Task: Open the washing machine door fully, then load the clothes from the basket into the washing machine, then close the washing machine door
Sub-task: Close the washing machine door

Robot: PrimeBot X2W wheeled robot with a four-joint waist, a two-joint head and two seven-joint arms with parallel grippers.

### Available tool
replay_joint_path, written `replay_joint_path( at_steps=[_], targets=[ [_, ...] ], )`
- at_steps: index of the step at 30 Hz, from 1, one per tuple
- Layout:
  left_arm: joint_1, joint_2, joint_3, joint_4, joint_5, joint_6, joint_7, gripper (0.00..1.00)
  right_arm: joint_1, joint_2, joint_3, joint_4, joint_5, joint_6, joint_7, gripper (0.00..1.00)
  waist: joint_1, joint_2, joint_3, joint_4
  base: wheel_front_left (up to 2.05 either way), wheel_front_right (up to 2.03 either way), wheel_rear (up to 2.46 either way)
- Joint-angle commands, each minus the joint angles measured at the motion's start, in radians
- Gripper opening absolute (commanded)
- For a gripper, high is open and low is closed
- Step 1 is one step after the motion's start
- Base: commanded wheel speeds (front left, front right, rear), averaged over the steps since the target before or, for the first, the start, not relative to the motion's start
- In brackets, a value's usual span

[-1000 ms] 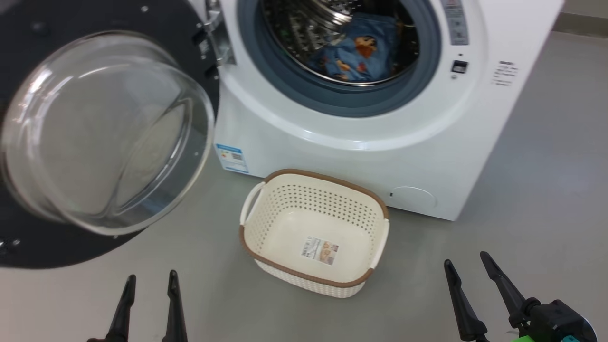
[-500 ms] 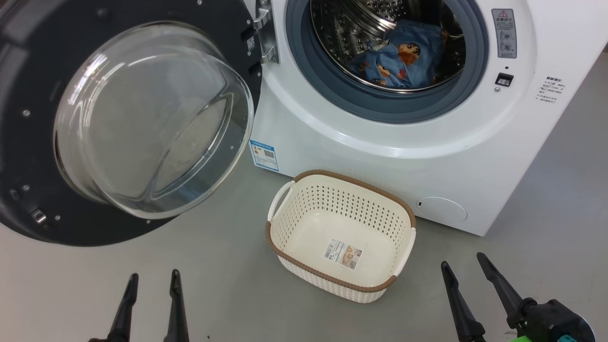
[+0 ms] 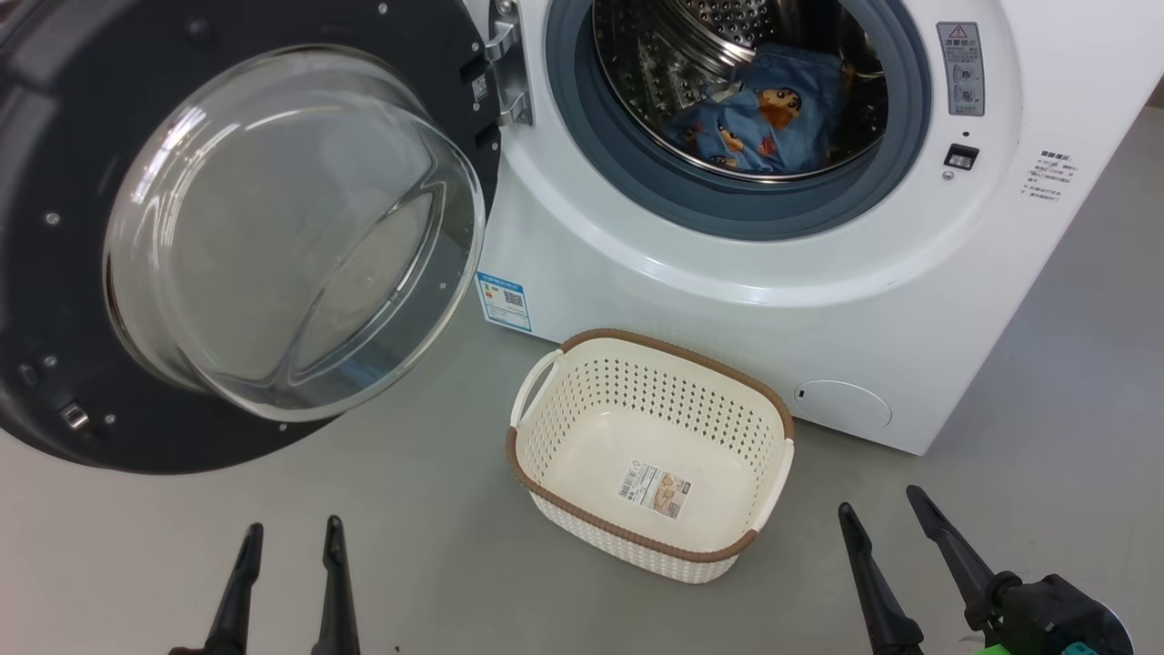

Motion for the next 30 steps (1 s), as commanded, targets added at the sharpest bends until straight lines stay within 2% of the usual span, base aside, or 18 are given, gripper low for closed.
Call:
replay_joint_path(
  at_steps=[1,2,4,14,23,27,30],
  targets=[
    [-0.031,0.005,0.039,-0.013,0.009,-0.007,-0.008,1.00,-0.030,-0.005,0.022,-0.025,-0.008,0.006,-0.003,1.00,0.0000,0.0000,0.000,0.001,0.00,0.00,0.00],
    [-0.031,0.004,0.041,-0.013,0.010,-0.008,-0.008,1.00,-0.030,-0.005,0.021,-0.025,-0.009,0.006,-0.003,1.00,0.0000,0.0000,0.000,0.001,0.00,0.00,0.00],
    [-0.030,0.000,0.044,-0.013,0.010,-0.011,-0.008,0.00,-0.029,-0.005,0.021,-0.026,-0.010,0.006,-0.003,1.00,0.0000,0.0000,0.001,0.002,0.00,0.00,0.00],
    [-0.027,-0.012,0.055,-0.012,0.013,-0.030,-0.008,0.00,-0.030,-0.004,0.022,-0.027,-0.008,0.006,-0.002,1.00,0.0000,0.0000,0.004,0.002,0.00,0.00,0.00],
    [-0.030,-0.029,0.075,-0.025,-0.017,-0.088,-0.008,0.00,-0.030,-0.004,0.019,-0.028,-0.010,0.006,0.000,1.00,0.0000,0.0000,0.005,0.005,0.00,0.00,0.00],
    [-0.031,-0.069,0.121,-0.071,-0.099,-0.149,-0.008,0.00,-0.029,-0.003,0.020,-0.030,-0.009,0.006,0.000,1.00,0.0000,0.0000,0.003,0.006,0.00,0.00,0.00],
    [-0.036,-0.103,0.182,-0.123,-0.211,-0.220,-0.008,0.00,-0.029,-0.003,0.018,-0.030,-0.009,0.006,0.000,1.00,0.0000,0.0000,0.003,0.007,0.00,0.00,0.00]
  ],
)
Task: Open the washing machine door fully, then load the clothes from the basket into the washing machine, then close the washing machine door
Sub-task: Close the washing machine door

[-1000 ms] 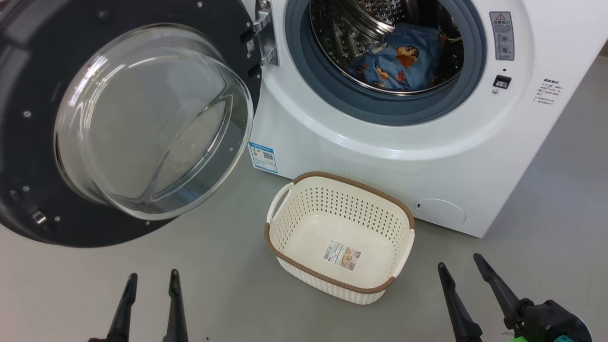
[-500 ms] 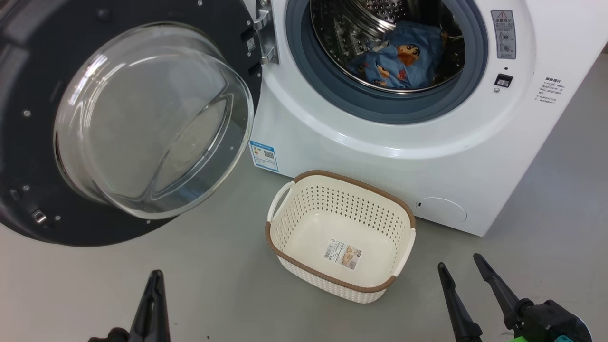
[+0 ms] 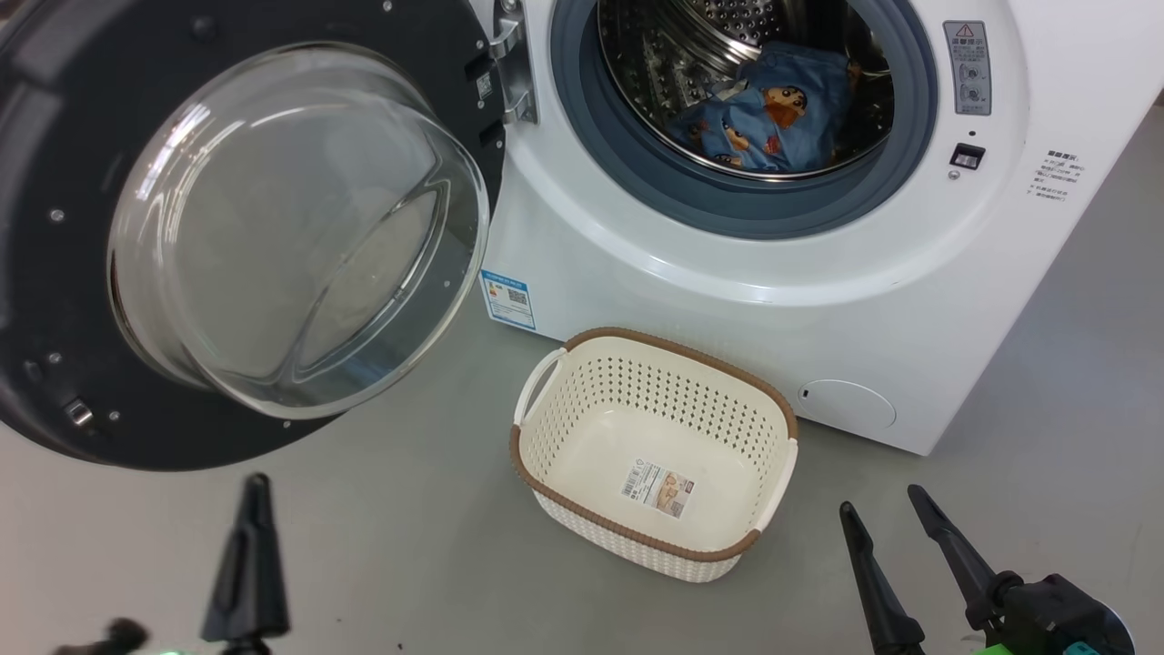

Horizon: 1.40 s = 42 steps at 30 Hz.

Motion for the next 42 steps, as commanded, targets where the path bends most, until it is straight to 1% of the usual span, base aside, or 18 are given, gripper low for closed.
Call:
replay_joint_path(
  at_steps=[1,4,8,11,13,15,20,22,25,26,27,30,31,32,35,39,42],
  targets=[
    [-0.038,-0.007,0.075,-0.064,-0.073,-0.045,-0.008,0.00,-0.029,-0.004,0.019,-0.029,-0.009,0.006,0.000,1.00,-0.0001,0.0000,0.000,0.001,0.00,0.00,0.00],
    [-0.052,-0.021,0.146,-0.110,-0.203,-0.099,-0.008,0.00,-0.030,-0.004,0.017,-0.031,-0.010,0.006,0.002,1.00,-0.0001,0.0000,0.001,0.002,0.00,0.00,0.00],
    [-0.097,-0.025,0.231,-0.171,-0.355,-0.135,-0.008,0.00,-0.028,-0.004,0.013,-0.038,-0.013,0.006,0.005,1.00,-0.0001,0.0000,0.002,0.007,0.00,0.00,0.00],
    [-0.146,-0.006,0.283,-0.221,-0.480,-0.149,-0.001,0.00,-0.026,-0.003,0.009,-0.041,-0.012,0.006,0.007,1.00,-0.0001,0.0000,0.004,0.011,0.00,0.00,0.00],
    [-0.183,0.019,0.324,-0.253,-0.574,-0.154,0.017,0.00,-0.025,-0.003,0.007,-0.043,-0.012,0.006,0.008,1.00,-0.0001,0.0000,0.006,0.013,0.00,0.00,0.00],
    [-0.222,0.057,0.370,-0.271,-0.653,-0.157,0.039,0.00,-0.024,-0.003,0.006,-0.045,-0.013,0.006,0.008,1.00,-0.0001,0.0000,0.008,0.016,0.00,0.00,0.00],
    [-0.333,0.147,0.481,-0.243,-0.856,-0.158,0.107,0.00,-0.023,-0.002,0.007,-0.052,-0.014,0.006,0.012,1.00,-0.0001,0.0000,0.019,0.020,0.00,0.00,0.00],
    [-0.385,0.184,0.530,-0.211,-0.930,-0.151,0.129,0.00,-0.025,-0.004,0.007,-0.056,-0.015,0.006,0.014,1.00,-0.0001,0.0000,0.024,0.021,0.00,0.00,0.00],
    [-0.466,0.250,0.594,-0.144,-1.023,-0.120,0.167,0.00,-0.029,-0.009,0.006,-0.060,-0.014,0.006,0.017,1.00,-0.0001,0.0000,0.032,0.022,0.00,0.00,0.00],
    [-0.466,0.250,0.594,-0.144,-1.023,-0.120,0.167,0.00,-0.029,-0.009,0.006,-0.060,-0.014,0.006,0.017,1.00,-0.0001,0.0000,0.032,0.022,0.00,0.00,0.00],
    [-0.495,0.272,0.612,-0.116,-1.053,-0.106,0.180,0.00,-0.030,-0.010,0.006,-0.061,-0.014,0.006,0.018,1.00,-0.0001,0.0000,0.034,0.023,0.00,0.00,0.00],
    [-0.568,0.353,0.645,-0.016,-1.087,-0.059,0.217,0.00,-0.031,-0.015,0.006,-0.064,-0.014,0.006,0.020,1.00,-0.0001,0.0000,0.040,0.023,0.00,0.00,0.00],
    [-0.610,0.401,0.642,0.061,-1.089,-0.026,0.241,0.00,-0.032,-0.019,0.005,-0.067,-0.013,0.006,0.023,1.00,-0.0001,0.0000,0.048,0.024,0.00,0.00,0.00],
    [-0.610,0.401,0.642,0.061,-1.089,-0.026,0.241,0.00,-0.032,-0.019,0.005,-0.067,-0.013,0.006,0.023,1.00,-0.0001,0.0000,0.048,0.024,0.00,0.00,0.00],
    [-0.681,0.436,0.621,0.170,-1.105,0.010,0.269,0.00,-0.034,-0.028,0.007,-0.070,-0.014,0.006,0.028,1.00,-0.0001,0.0000,0.060,0.027,0.00,0.00,0.00],
    [-0.771,0.462,0.595,0.328,-1.141,0.047,0.313,0.00,-0.038,-0.039,0.010,-0.073,-0.009,0.006,0.031,1.00,-0.0001,0.0000,0.070,0.028,0.00,0.00,0.00],
    [-0.810,0.481,0.564,0.435,-1.140,0.078,0.345,0.00,-0.035,-0.048,0.010,-0.080,-0.007,0.006,0.033,1.00,-0.0001,0.0000,0.077,0.026,0.00,0.00,0.00]
  ],
)
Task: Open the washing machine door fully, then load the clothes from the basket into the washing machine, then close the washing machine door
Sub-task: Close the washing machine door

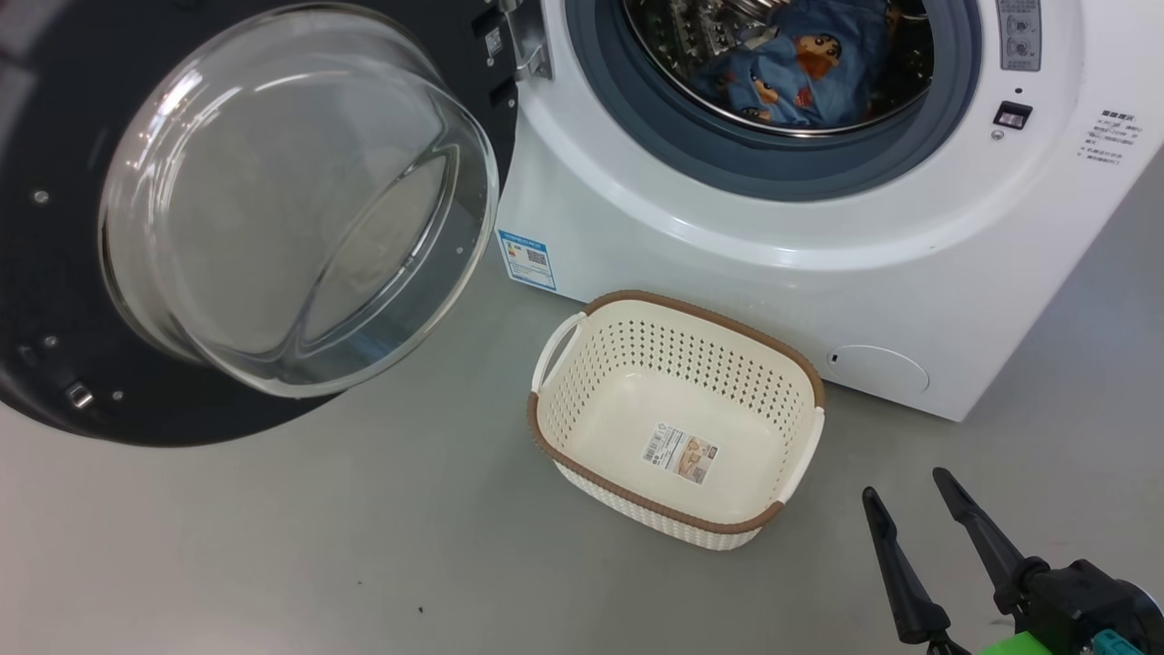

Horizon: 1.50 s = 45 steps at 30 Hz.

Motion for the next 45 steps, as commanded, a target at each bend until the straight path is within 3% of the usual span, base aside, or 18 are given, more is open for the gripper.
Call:
replay_joint_path(
  at_steps=[1,8,14,25,45],
  targets=[
    [-0.038,0.079,0.017,0.020,0.002,0.012,0.013,0.00,-0.034,-0.011,0.029,-0.035,-0.005,0.006,0.003,1.00,-0.0001,-0.0001,0.007,-0.006,0.00,0.00,0.00],
    [-0.037,0.105,0.000,0.196,0.001,0.076,0.065,0.00,-0.030,-0.027,0.017,-0.053,-0.001,0.006,0.016,1.00,-0.0001,-0.0001,0.048,-0.029,0.00,0.00,0.00],
    [-0.022,0.116,-0.043,0.231,0.010,0.094,0.135,0.00,-0.045,-0.044,0.024,-0.074,0.000,0.006,0.027,1.00,-0.0001,-0.0001,0.077,-0.044,0.00,0.00,0.00],
    [0.014,0.142,-0.086,0.219,0.027,0.115,0.217,0.00,-0.064,-0.078,0.012,-0.106,0.010,0.006,0.044,1.00,-0.0001,-0.0001,0.145,-0.063,0.00,0.00,0.00],
    [0.063,0.123,-0.110,0.139,0.033,0.147,0.257,0.00,-0.085,-0.096,0.007,-0.112,0.021,0.006,0.049,1.00,-0.0001,-0.0001,0.178,-0.066,0.00,0.00,0.00]
  ],
)
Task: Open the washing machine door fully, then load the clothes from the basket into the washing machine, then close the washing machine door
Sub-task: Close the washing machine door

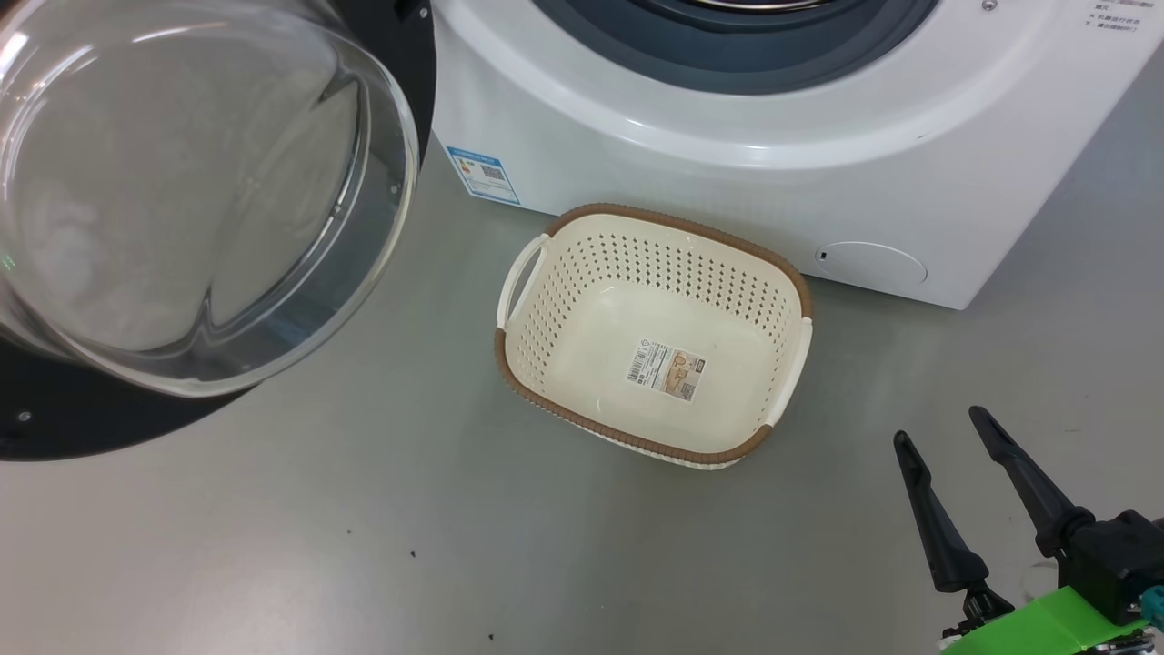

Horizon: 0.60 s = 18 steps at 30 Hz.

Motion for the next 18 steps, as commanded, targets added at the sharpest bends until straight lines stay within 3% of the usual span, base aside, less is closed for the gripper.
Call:
replay_joint_path(
  at_steps=[1,18],
  targets=[
    [0.014,0.056,0.014,-0.035,0.004,0.006,0.023,0.00,-0.023,-0.007,0.019,-0.028,0.008,0.006,0.001,1.00,0.0000,0.0000,0.000,0.000,0.00,0.00,0.00],
    [0.100,0.052,0.027,-0.135,-0.073,-0.005,0.174,0.00,-0.017,-0.004,0.021,-0.030,0.010,0.006,0.007,1.00,0.0000,0.0000,-0.013,0.013,0.00,0.00,0.00]
  ],
)
